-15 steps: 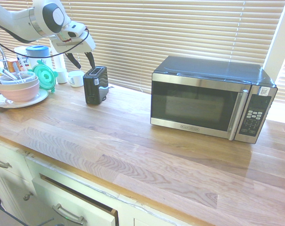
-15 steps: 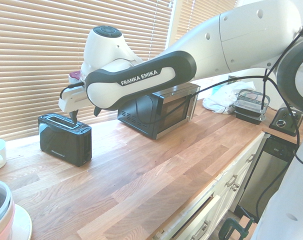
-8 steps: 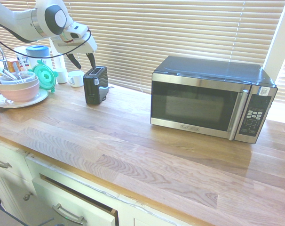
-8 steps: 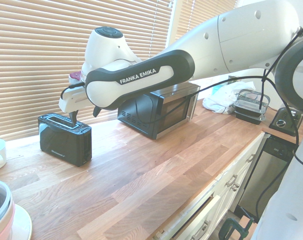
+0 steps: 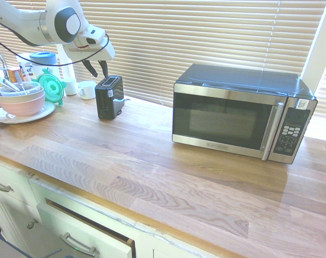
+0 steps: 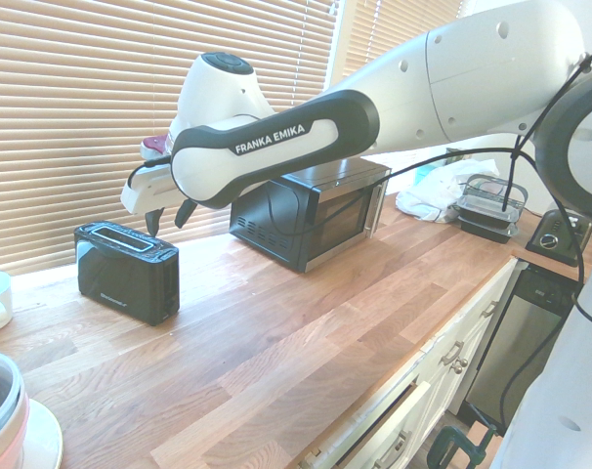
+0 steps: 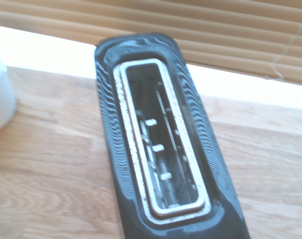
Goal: Press the toaster
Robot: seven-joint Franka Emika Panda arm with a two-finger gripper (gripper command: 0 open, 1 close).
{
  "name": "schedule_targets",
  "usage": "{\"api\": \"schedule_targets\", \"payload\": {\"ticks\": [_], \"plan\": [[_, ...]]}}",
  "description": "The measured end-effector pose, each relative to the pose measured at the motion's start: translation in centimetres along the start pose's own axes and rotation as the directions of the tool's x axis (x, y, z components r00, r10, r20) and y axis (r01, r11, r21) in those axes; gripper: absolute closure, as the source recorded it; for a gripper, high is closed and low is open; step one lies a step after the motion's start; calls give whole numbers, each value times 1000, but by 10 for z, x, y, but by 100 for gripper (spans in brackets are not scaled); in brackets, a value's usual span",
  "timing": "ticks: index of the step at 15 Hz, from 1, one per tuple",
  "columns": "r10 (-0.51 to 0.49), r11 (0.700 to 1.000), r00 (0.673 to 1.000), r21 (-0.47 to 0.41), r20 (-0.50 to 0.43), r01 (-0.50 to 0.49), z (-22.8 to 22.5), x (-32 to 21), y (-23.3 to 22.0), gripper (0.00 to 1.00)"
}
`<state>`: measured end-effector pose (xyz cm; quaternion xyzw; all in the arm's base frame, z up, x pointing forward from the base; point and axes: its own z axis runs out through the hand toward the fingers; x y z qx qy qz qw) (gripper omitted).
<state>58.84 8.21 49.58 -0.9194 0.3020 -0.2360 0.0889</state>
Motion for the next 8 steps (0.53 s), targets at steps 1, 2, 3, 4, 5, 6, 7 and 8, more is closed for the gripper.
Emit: {"api": "schedule_targets", "payload": {"ticks": [1, 2, 3, 4, 5, 6, 7, 8], "plan": [[-6, 1000, 1000, 9, 13, 5, 3, -1, 4, 100], [-12, 1000, 1000, 12, 18, 12, 6, -2, 8, 100], [-15, 1000, 1000, 11, 19, 15, 9, -2, 12, 100], [-15, 1000, 1000, 15, 19, 15, 11, 0, 18, 100], [-15, 1000, 1000, 16, 22, 15, 13, 2, 23, 100], [-16, 1000, 1000, 18, 22, 16, 14, 4, 28, 100], [-19, 1000, 1000, 21, 25, 19, 16, 5, 31, 100], [-24, 1000, 999, 20, 31, 23, 18, 3, 33, 100]]}}
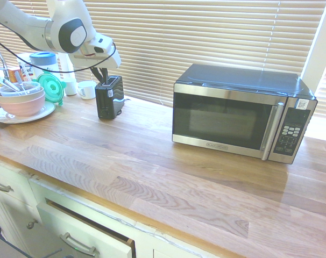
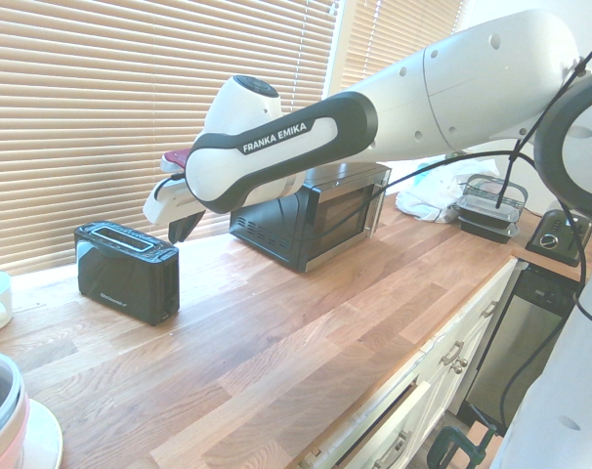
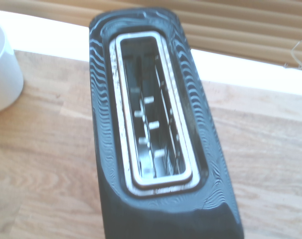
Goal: Press the toaster
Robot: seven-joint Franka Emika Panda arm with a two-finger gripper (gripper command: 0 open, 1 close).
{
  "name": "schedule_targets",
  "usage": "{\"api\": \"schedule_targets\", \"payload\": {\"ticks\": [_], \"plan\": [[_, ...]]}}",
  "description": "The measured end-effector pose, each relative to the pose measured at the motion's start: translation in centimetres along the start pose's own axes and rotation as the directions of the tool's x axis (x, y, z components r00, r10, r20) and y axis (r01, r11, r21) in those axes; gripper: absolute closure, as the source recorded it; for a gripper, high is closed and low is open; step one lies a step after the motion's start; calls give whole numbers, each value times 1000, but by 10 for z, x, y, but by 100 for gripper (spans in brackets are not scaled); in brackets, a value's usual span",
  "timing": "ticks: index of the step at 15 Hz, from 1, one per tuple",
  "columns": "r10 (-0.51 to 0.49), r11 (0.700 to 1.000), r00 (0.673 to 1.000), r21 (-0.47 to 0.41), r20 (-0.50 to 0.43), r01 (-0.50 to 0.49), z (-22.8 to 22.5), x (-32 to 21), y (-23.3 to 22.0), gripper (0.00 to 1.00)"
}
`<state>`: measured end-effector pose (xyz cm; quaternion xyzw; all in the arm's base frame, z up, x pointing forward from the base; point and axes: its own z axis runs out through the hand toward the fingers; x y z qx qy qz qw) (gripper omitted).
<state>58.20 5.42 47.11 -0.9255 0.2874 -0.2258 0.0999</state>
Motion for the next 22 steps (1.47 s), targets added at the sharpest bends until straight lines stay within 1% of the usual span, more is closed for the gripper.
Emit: {"api": "schedule_targets", "payload": {"ticks": [14, 22], "plan": [[-39, 999, 999, -8, 25, 39, 11, -21, -4, 100], [-32, 999, 998, -37, 62, 34, 48, -26, 5, 100]]}}
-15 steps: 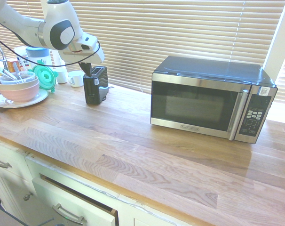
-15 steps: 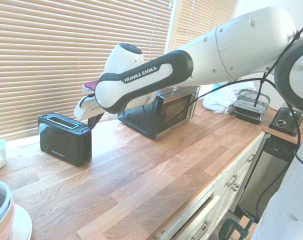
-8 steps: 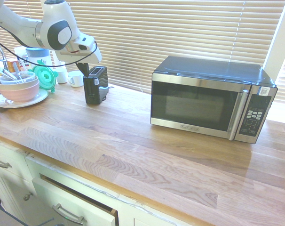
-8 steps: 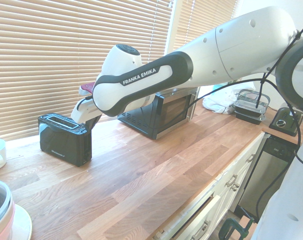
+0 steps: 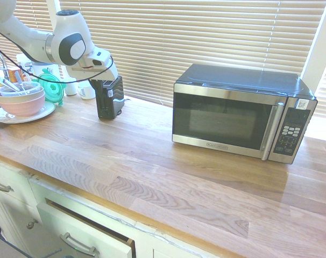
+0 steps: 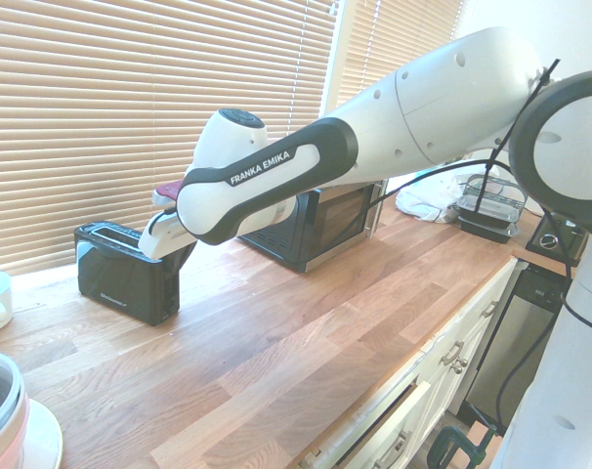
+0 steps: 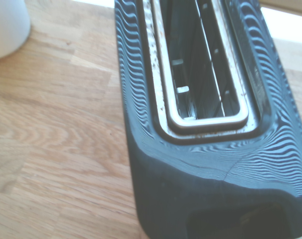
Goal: Press the toaster
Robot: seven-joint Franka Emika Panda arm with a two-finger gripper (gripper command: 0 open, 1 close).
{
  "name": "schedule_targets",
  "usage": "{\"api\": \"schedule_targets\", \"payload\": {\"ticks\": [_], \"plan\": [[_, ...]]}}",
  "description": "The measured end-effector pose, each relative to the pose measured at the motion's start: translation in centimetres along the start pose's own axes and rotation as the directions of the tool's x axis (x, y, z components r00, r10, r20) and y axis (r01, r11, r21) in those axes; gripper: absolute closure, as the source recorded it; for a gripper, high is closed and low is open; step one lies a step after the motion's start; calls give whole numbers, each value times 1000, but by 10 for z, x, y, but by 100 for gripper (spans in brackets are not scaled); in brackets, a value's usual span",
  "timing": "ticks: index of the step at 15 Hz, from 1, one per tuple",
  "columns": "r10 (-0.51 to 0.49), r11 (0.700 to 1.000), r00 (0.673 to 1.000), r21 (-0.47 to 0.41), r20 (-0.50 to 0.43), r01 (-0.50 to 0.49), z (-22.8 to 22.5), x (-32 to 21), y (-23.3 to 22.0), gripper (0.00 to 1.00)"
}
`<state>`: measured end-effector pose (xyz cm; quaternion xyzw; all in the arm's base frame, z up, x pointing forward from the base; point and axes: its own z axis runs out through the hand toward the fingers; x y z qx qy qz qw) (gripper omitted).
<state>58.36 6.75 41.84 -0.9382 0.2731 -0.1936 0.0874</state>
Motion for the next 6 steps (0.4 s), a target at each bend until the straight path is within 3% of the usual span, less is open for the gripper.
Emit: {"api": "schedule_targets", "payload": {"ticks": [6], "plan": [[9, 1000, 1000, -22, 23, -8, 24, 1, 11, 100]]}}
